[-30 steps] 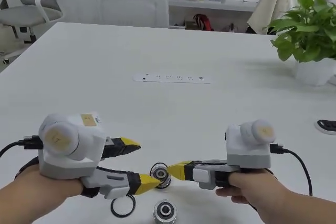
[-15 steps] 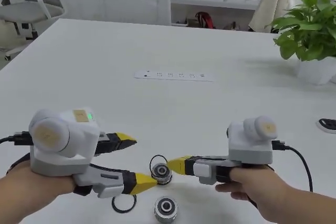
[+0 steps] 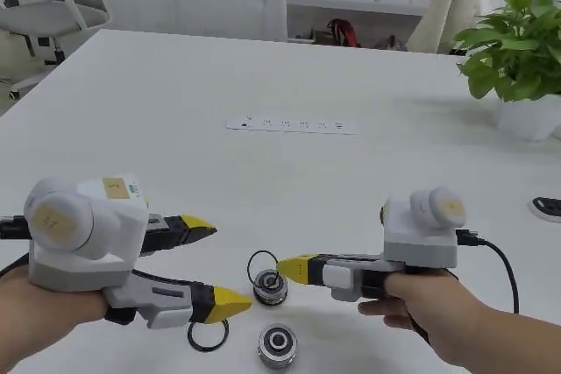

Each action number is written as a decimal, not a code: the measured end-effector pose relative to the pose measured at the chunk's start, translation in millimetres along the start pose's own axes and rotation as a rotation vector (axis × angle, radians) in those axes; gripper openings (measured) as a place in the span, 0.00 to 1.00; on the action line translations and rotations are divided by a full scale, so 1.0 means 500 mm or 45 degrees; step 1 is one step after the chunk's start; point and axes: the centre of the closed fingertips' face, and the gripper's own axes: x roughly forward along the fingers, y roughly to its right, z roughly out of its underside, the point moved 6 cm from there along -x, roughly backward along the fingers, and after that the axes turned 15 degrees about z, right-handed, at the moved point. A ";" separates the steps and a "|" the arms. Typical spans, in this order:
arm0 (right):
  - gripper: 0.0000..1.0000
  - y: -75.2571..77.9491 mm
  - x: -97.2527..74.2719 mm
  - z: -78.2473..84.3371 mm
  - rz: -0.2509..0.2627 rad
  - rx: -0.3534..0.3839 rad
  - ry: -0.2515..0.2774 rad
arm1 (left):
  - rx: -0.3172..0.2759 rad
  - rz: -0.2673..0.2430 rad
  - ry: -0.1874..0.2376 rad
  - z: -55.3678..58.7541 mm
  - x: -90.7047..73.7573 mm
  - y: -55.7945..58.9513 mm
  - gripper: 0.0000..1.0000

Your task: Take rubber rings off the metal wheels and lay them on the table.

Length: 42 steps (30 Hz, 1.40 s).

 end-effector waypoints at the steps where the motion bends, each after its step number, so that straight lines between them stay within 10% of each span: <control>1: 0.00 -0.002 0.000 -0.001 -0.004 0.001 0.001 | -0.002 -0.003 0.003 0.000 -0.003 0.001 0.64; 42: 0.00 -0.054 0.008 -0.001 -0.102 -0.014 -0.043 | 0.016 -0.050 -0.008 0.038 -0.073 0.020 0.73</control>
